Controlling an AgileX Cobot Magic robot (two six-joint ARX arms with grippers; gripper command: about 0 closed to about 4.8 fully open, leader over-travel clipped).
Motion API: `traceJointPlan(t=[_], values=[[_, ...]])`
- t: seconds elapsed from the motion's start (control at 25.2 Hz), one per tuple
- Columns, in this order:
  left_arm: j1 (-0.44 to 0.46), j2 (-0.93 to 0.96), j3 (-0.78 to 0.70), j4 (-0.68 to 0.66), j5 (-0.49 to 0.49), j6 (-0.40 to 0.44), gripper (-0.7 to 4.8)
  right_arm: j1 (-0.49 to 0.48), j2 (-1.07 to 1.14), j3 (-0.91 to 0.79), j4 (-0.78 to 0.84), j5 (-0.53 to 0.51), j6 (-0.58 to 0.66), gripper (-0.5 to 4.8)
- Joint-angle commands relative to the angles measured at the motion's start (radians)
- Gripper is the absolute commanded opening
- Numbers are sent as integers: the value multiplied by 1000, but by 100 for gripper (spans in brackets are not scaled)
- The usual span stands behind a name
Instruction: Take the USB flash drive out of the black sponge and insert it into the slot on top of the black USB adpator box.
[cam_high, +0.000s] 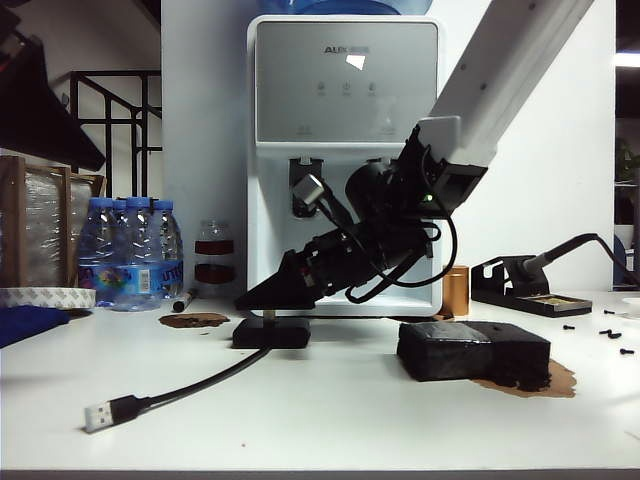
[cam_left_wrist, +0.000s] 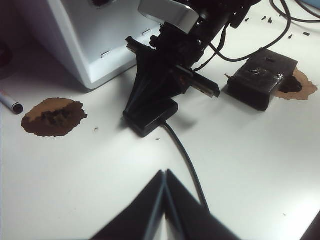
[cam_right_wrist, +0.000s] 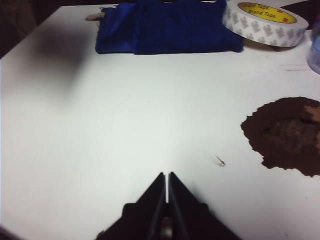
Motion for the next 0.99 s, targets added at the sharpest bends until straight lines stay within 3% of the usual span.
traceJointPlan(t=[0.04, 0.16, 0.48, 0.56, 0.99], values=[[0, 0, 1, 15, 0, -2, -5, -13, 2, 10, -62, 67, -16, -3], [0, 0, 1, 27, 0, -3, -5, -18, -1, 35, -176, 70, -104, -4], [0, 0, 1, 31, 0, -3, -5, 1, -8, 35, -152, 4, -89, -4], [0, 0, 1, 31, 0, -3, -5, 17, -8, 35, -92, -3, -5, -4], [0, 0, 1, 30, 0, -3, -5, 11, -6, 35, -81, 33, -24, -4]])
